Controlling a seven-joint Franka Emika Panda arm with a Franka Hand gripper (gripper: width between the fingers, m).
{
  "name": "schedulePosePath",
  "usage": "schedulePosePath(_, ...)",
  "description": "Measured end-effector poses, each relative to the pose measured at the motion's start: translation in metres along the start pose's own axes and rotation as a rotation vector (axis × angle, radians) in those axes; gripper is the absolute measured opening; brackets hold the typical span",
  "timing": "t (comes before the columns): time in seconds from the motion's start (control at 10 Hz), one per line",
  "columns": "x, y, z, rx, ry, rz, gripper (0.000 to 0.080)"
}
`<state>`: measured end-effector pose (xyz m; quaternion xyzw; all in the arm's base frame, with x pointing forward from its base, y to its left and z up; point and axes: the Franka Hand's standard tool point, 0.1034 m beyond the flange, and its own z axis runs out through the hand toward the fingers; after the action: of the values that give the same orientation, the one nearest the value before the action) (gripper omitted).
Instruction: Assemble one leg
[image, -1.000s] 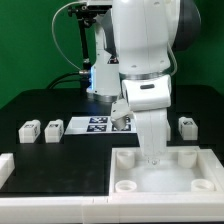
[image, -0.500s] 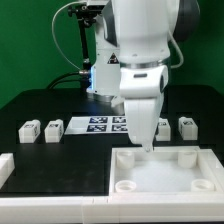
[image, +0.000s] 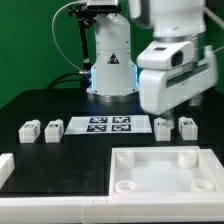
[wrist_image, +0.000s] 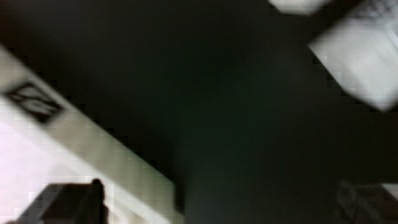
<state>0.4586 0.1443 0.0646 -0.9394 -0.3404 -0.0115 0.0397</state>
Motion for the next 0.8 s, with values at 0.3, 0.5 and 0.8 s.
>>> schedulePosePath(0.3, 0.003, -0.005, 0.004, 0.02, 0.009, 0.295, 0.0649)
schedulePosePath(0.5, 0.003, -0.01, 0.005, 0.039, 0.008, 0.527, 0.0649)
schedulePosePath(0.8, -0.007, -0.04, 0.019, 0.048, -0.037, 0.758, 0.0649)
